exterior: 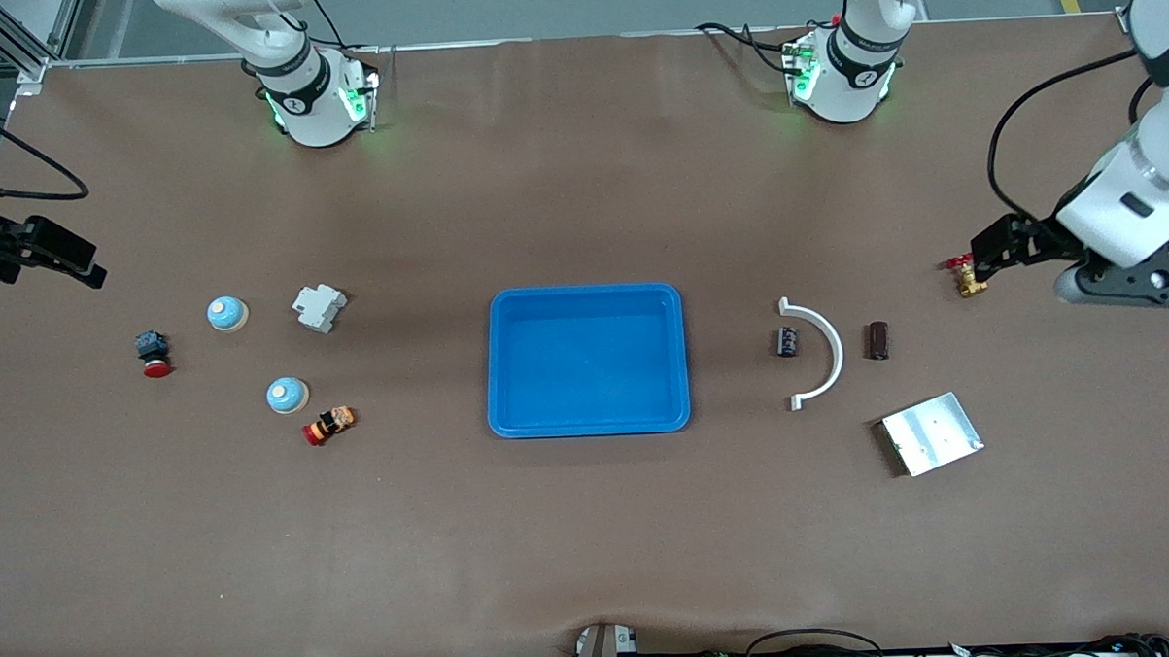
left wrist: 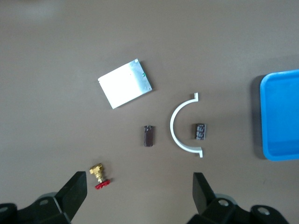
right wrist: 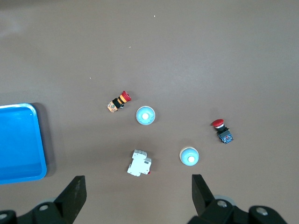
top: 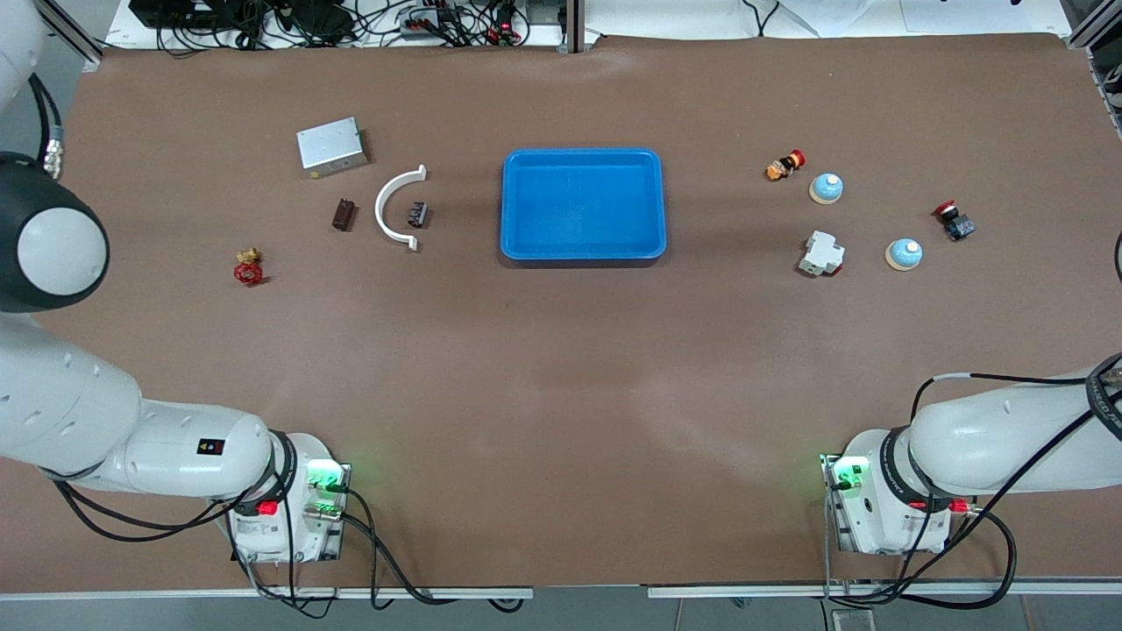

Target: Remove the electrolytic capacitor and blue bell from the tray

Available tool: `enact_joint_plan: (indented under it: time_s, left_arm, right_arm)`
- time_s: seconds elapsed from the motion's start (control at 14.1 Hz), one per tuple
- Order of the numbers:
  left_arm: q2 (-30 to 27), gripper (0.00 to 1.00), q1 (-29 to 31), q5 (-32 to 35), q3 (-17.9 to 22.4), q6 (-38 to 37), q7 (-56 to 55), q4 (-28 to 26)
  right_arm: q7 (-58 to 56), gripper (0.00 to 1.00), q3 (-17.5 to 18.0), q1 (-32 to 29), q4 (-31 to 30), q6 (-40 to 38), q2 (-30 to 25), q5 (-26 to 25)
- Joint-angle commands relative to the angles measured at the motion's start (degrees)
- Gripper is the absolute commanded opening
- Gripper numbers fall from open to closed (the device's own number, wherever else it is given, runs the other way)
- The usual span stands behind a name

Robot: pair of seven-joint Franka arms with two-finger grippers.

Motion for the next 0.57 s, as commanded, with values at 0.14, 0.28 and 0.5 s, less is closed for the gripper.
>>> enact_joint_plan:
  time_s: [0.14, 0.28, 0.5]
  left_arm:
    - [-2.11, 1.00, -0.18, -1.10, 1.00, -0.70, -1.20, -0.70]
    - [-2.11, 1.00, 0.09, -0.48, 0.91, -0.88, -0.60, -0.70]
    - [-2.11, 1.00, 0.09, -0.83, 0.91, -0.88, -0.94, -0.53]
  right_arm:
    - [0.77, 1.00, 0.25, -0.36, -1.28, 0.82, -0.88, 0.86]
    - [0.77, 1.00, 0.25, -0.36, -1.46, 0.82, -0.88, 0.86]
    - [0.68, 1.00, 0.25, -0.36, -1.55, 1.26, -0.88, 0.86]
